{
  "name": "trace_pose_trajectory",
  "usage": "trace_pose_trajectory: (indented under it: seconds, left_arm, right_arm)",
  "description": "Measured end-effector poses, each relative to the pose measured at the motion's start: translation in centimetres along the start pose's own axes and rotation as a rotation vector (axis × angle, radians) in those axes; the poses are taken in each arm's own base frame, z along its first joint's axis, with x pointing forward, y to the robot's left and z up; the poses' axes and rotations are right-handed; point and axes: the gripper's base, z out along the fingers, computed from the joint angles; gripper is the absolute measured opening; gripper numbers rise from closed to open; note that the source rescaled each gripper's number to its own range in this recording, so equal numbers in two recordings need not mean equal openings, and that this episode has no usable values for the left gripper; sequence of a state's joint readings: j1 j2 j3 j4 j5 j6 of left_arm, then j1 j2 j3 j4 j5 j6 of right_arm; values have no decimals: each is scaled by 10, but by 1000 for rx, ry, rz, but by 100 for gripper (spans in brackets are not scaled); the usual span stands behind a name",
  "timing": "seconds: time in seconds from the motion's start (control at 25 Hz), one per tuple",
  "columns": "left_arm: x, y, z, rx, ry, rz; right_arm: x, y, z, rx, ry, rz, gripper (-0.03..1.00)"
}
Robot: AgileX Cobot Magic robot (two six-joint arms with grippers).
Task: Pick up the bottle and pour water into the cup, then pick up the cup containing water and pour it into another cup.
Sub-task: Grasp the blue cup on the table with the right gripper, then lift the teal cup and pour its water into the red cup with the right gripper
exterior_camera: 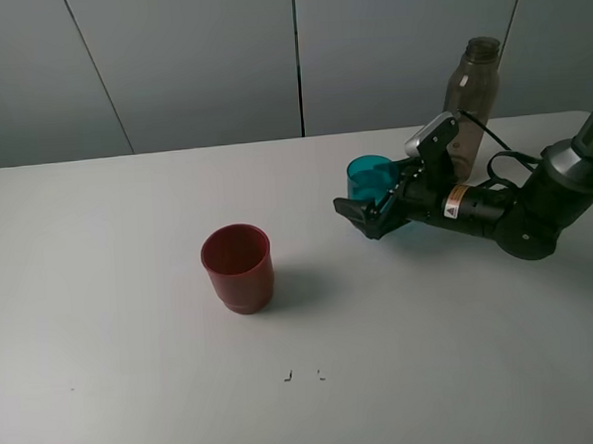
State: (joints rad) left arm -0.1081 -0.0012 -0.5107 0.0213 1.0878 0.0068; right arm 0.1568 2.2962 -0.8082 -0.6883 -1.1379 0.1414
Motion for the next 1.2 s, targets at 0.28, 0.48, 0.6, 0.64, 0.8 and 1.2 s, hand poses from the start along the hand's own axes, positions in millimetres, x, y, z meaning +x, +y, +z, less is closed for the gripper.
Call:
trace_pose_trajectory:
  seconds: [0.28,0.48,0.6,0.64,0.8,1.2]
  left_arm:
    - [0,0,0,0,0,0]
    - [0,0,0,0,0,0]
    - [0,0,0,0,0,0]
    - [0,0,0,0,0,-7]
    - [0,0,0,0,0,-7]
    - [0,0,0,0,0,-7]
  right_arm:
    - [0,0,0,0,-2,-23,41]
    - [0,0,0,-1,-4,-23,5]
    - [0,0,0,-1,-4,-23,5]
    - [0,0,0,-1,-4,-23,5]
    - [0,0,0,-2,-4,-23,5]
    - [-7,1,-1,-16,-17,-31,5]
